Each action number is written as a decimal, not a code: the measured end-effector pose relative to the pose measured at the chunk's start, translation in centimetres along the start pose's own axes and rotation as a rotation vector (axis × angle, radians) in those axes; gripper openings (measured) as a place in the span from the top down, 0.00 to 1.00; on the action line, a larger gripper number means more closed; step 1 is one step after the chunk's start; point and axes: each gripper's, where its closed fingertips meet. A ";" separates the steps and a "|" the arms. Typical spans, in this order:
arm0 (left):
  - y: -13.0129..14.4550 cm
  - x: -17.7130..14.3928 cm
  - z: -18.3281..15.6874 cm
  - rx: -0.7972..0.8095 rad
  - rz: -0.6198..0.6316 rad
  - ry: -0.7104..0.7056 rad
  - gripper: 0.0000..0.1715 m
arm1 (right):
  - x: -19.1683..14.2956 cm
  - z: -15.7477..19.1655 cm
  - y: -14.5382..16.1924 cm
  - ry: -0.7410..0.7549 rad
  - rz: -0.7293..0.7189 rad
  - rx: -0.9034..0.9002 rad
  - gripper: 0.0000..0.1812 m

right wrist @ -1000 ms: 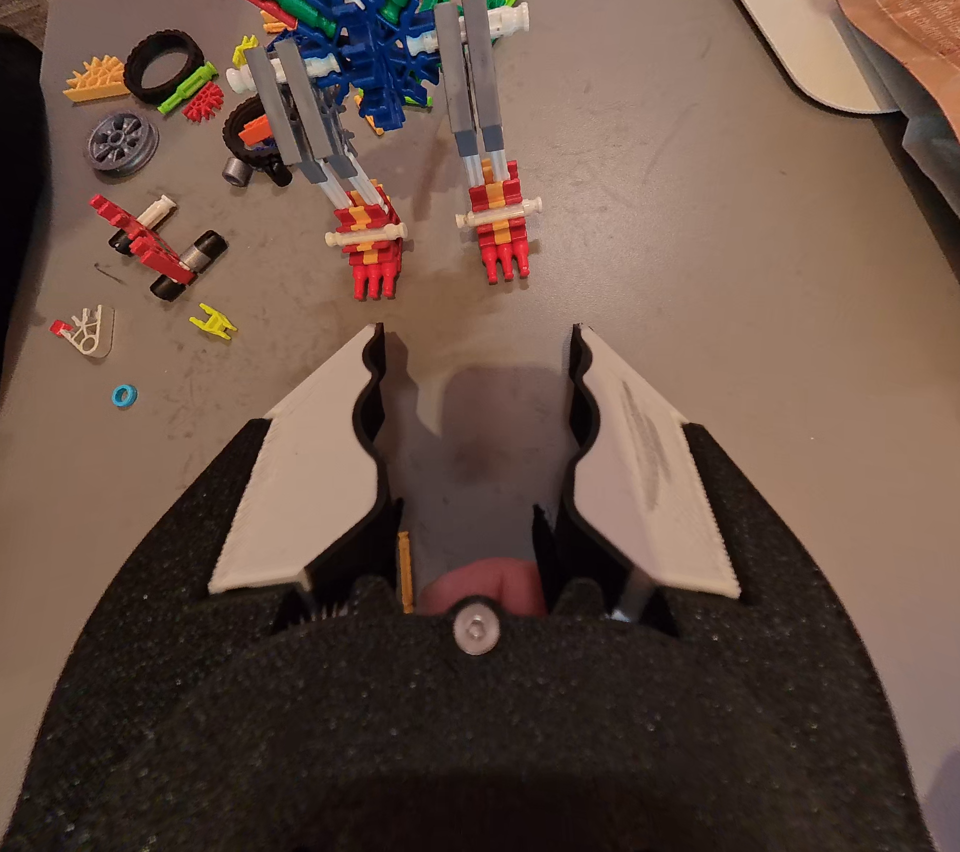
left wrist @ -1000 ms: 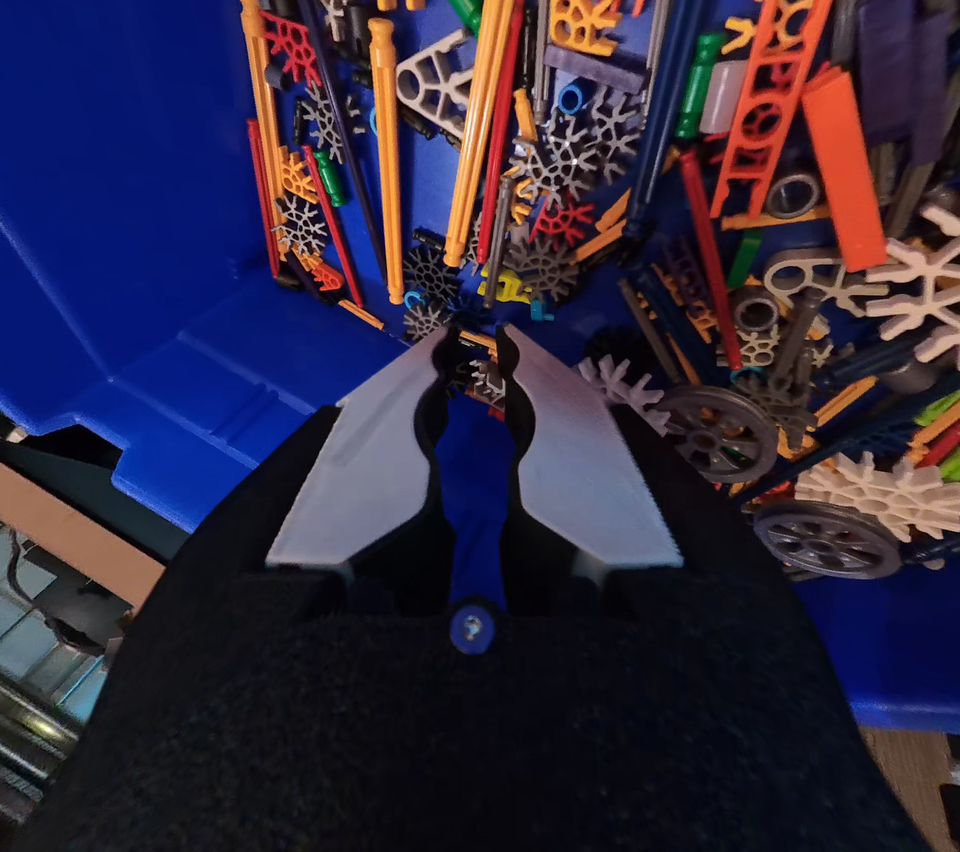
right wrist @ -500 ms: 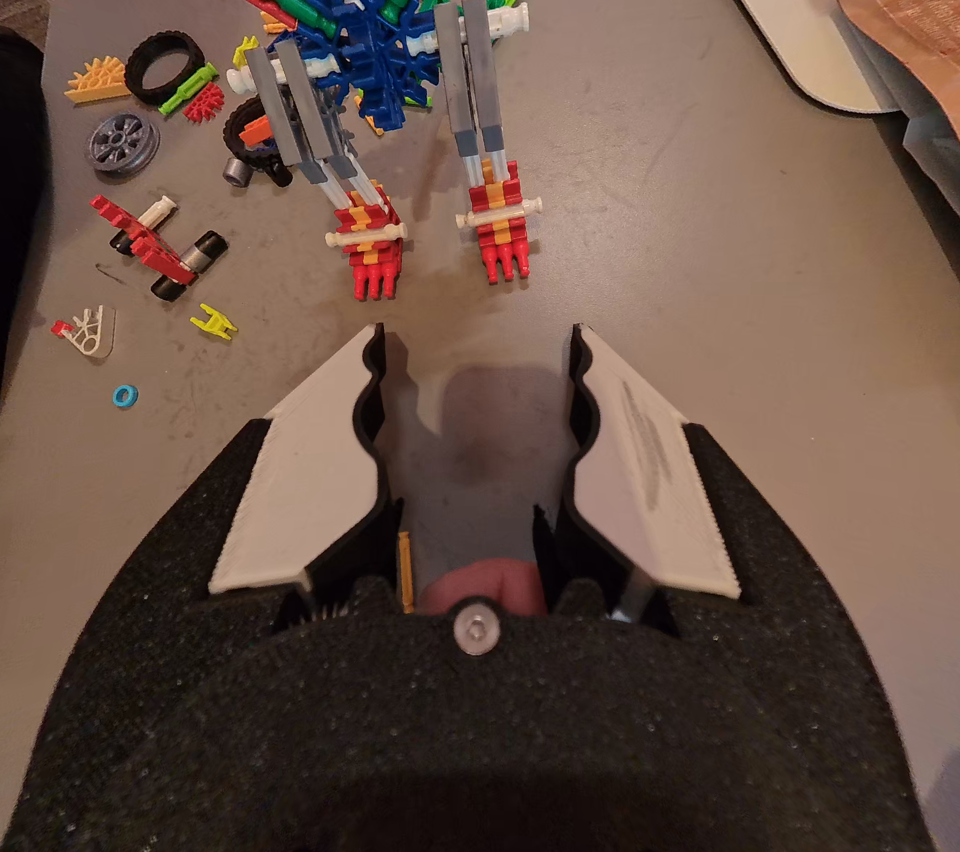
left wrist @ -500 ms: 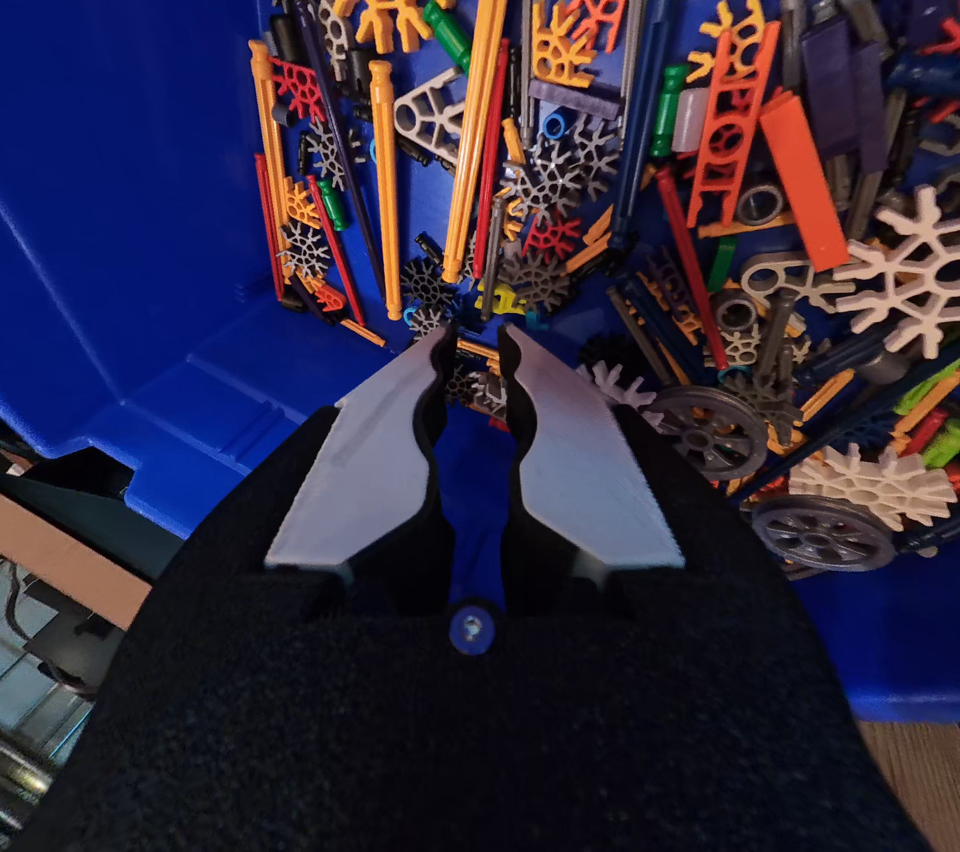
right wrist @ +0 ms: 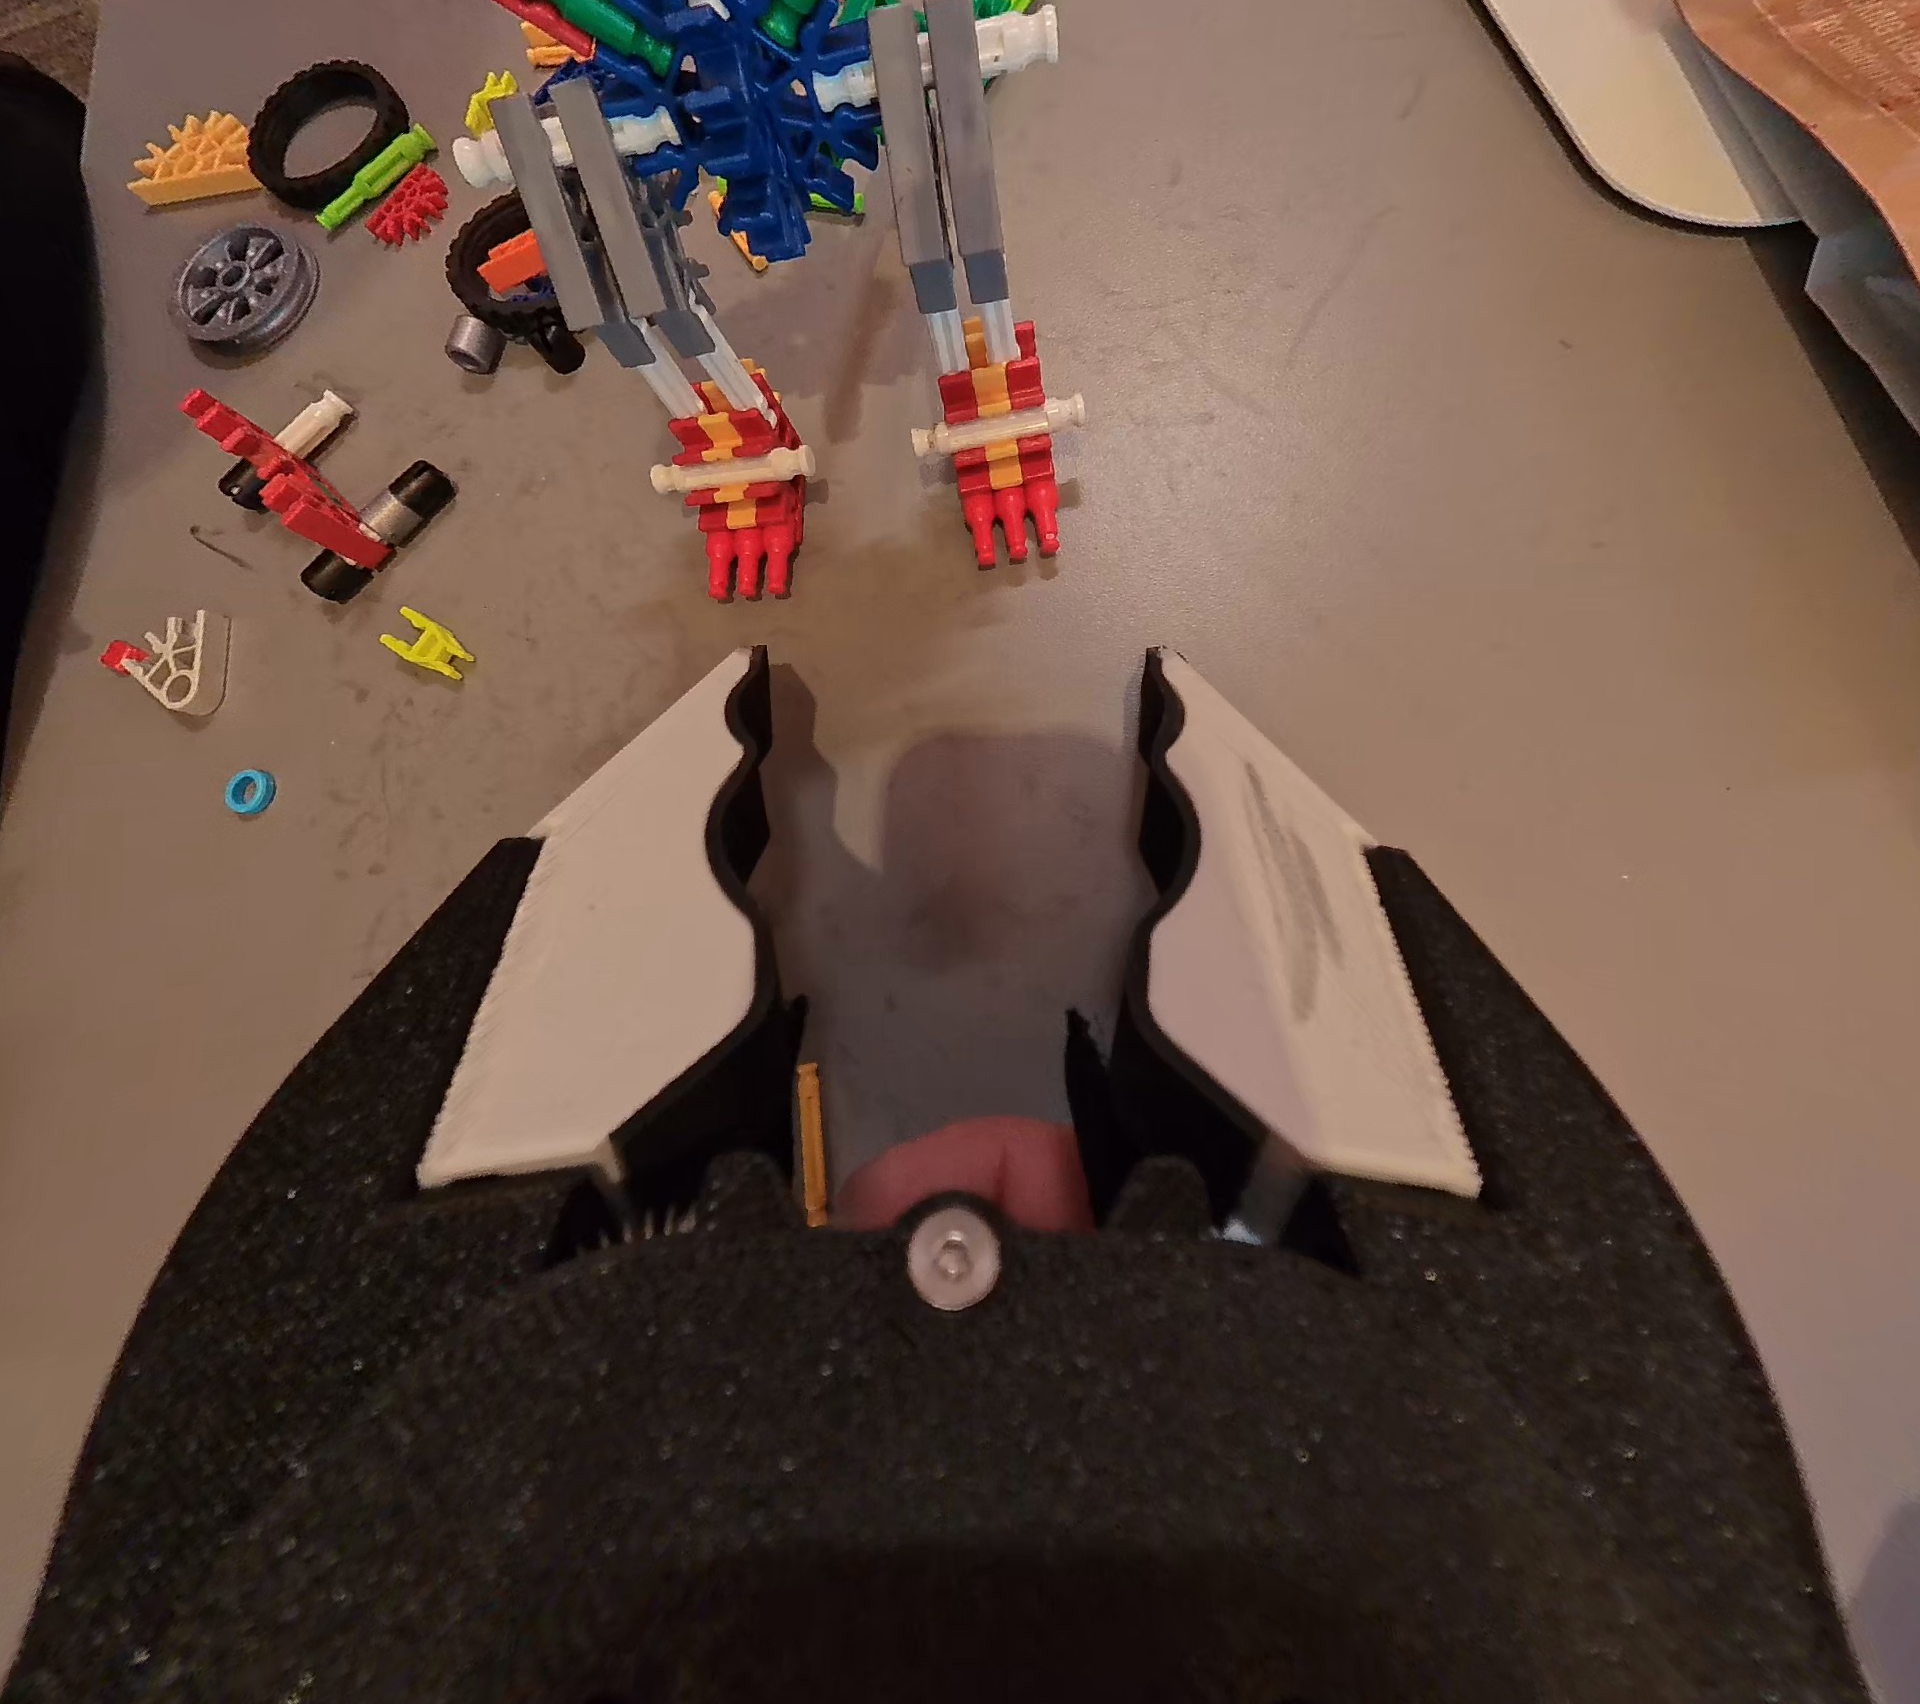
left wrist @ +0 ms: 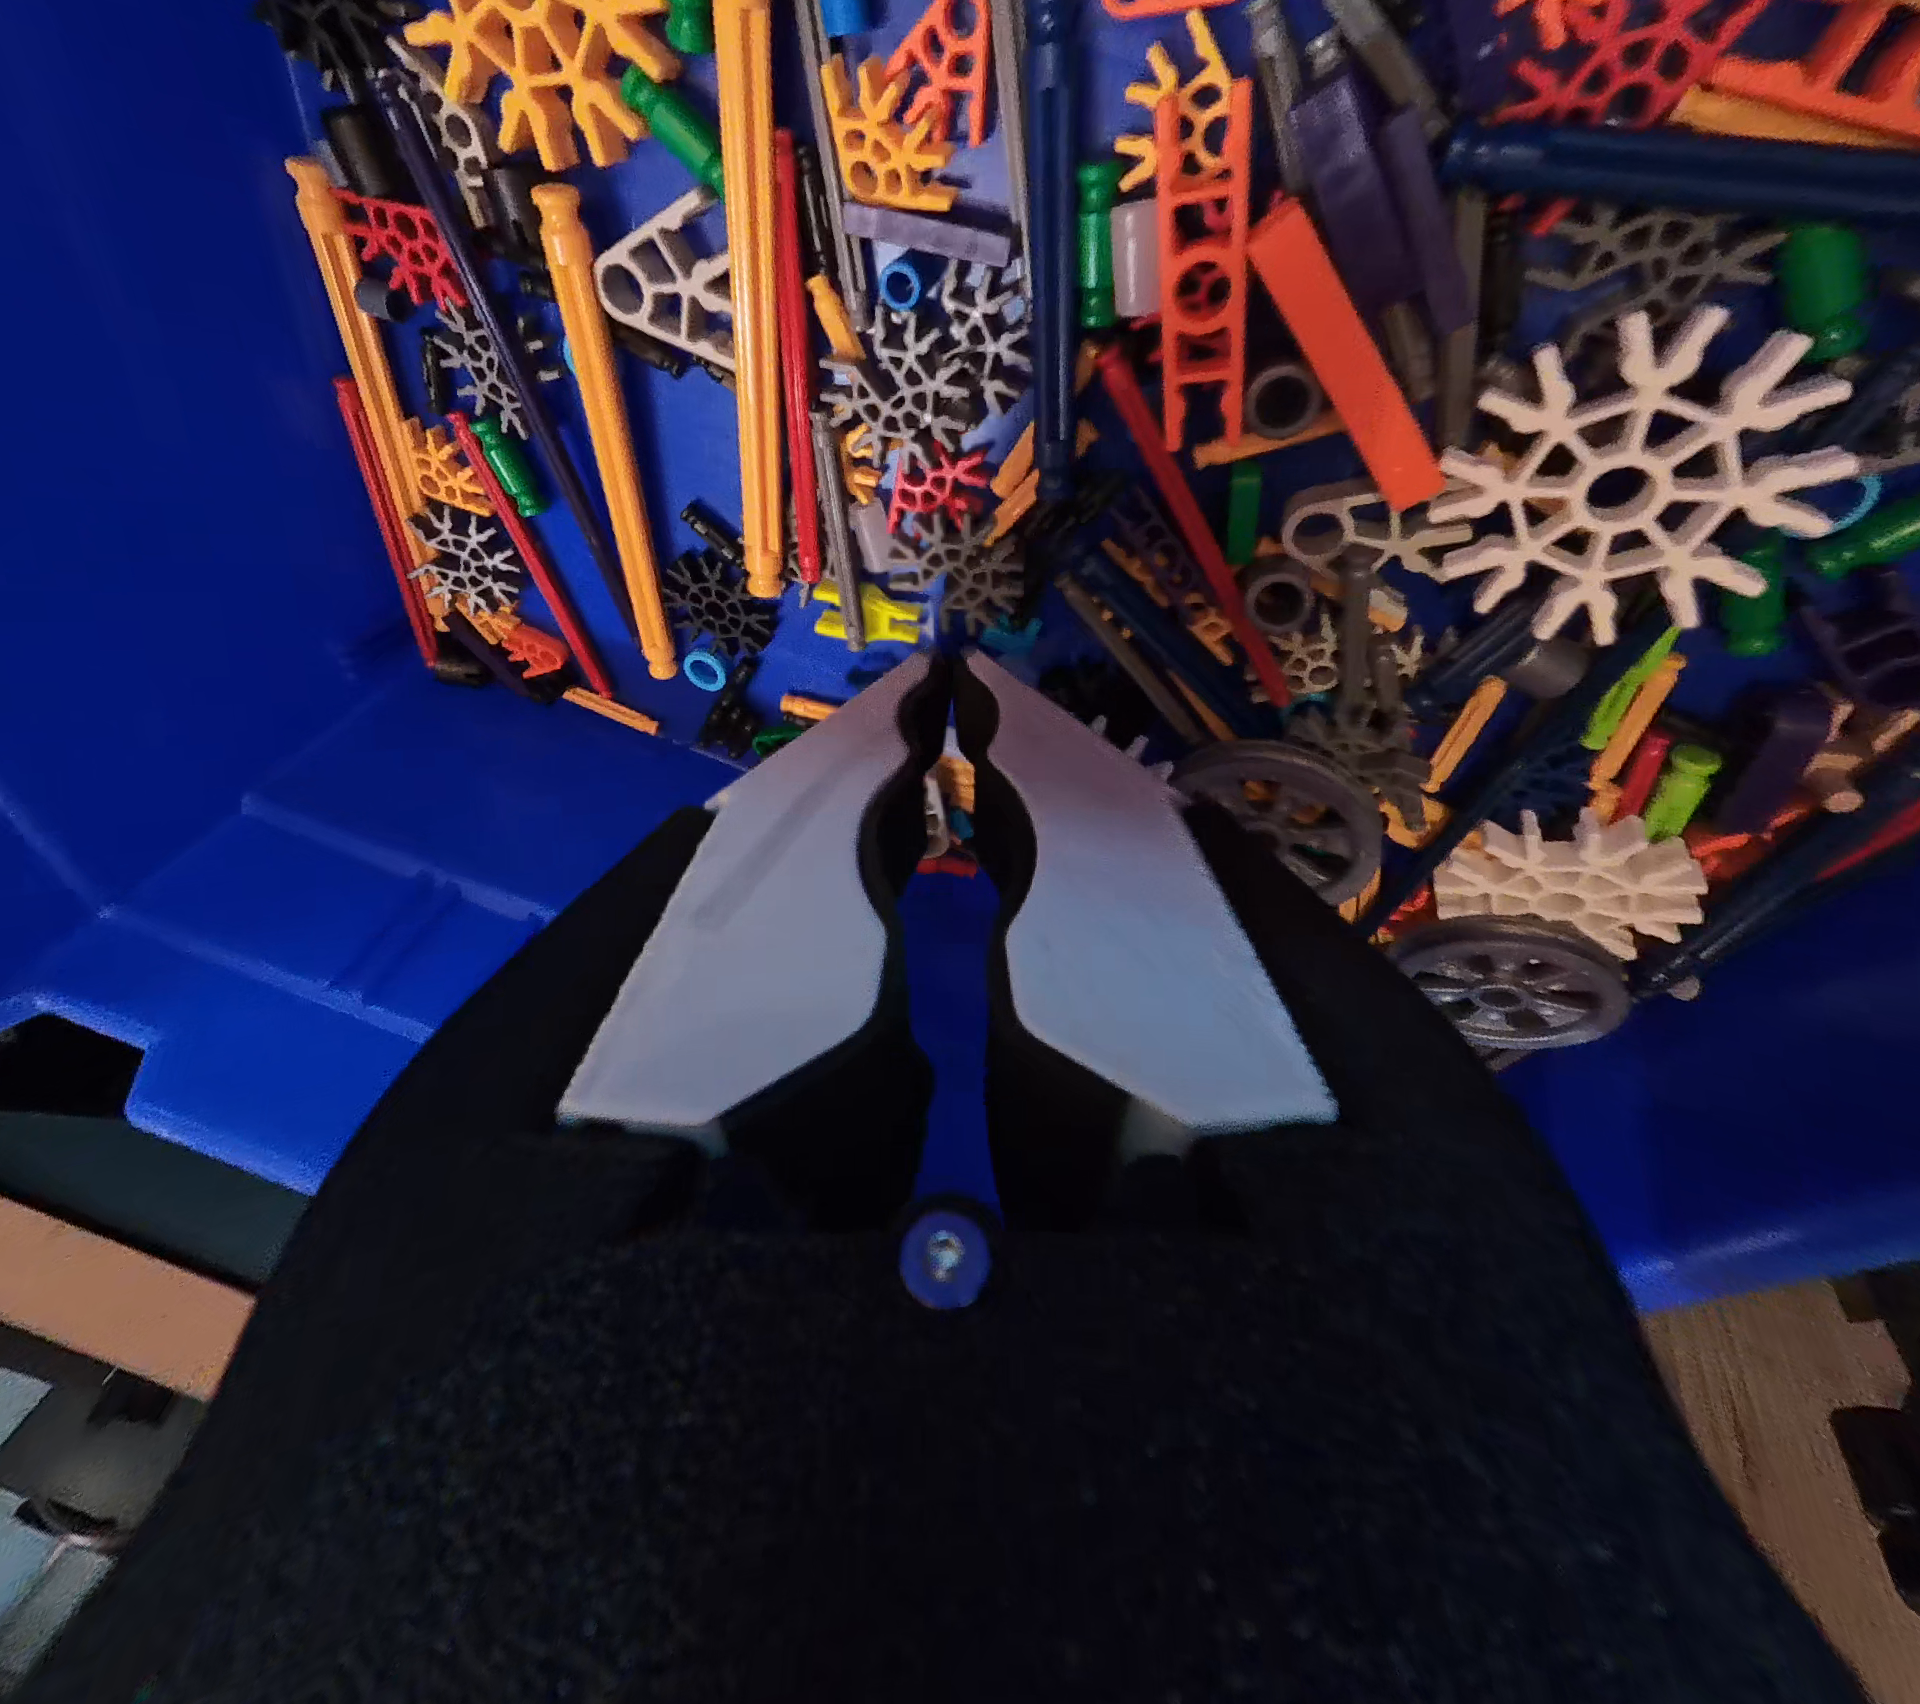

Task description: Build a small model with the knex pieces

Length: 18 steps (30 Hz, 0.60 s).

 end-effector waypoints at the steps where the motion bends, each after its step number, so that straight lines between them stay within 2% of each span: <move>1: 0.1 0.0 -0.1 -0.005 0.002 0.008 1.00 | 0.0 0.0 0.0 0.000 0.000 0.001 0.61; 5: 0.1 -0.3 0.9 -0.055 -0.029 -0.022 0.96 | 0.0 0.0 0.0 -0.002 -0.001 0.003 0.61; 8: 0.4 -0.3 1.6 -0.069 -0.014 -0.052 0.88 | 0.0 0.0 0.0 -0.002 -0.001 0.002 0.61; 18: 0.8 0.0 1.3 -0.062 0.035 -0.027 0.89 | 0.0 0.0 0.0 -0.002 -0.001 0.002 0.61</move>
Point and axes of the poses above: each gripper's, where its closed fingertips meet, x out along the fingers, y out of its underside, z = x × y across the jaws, and after that the axes turned 2 degrees about -z, right-handed
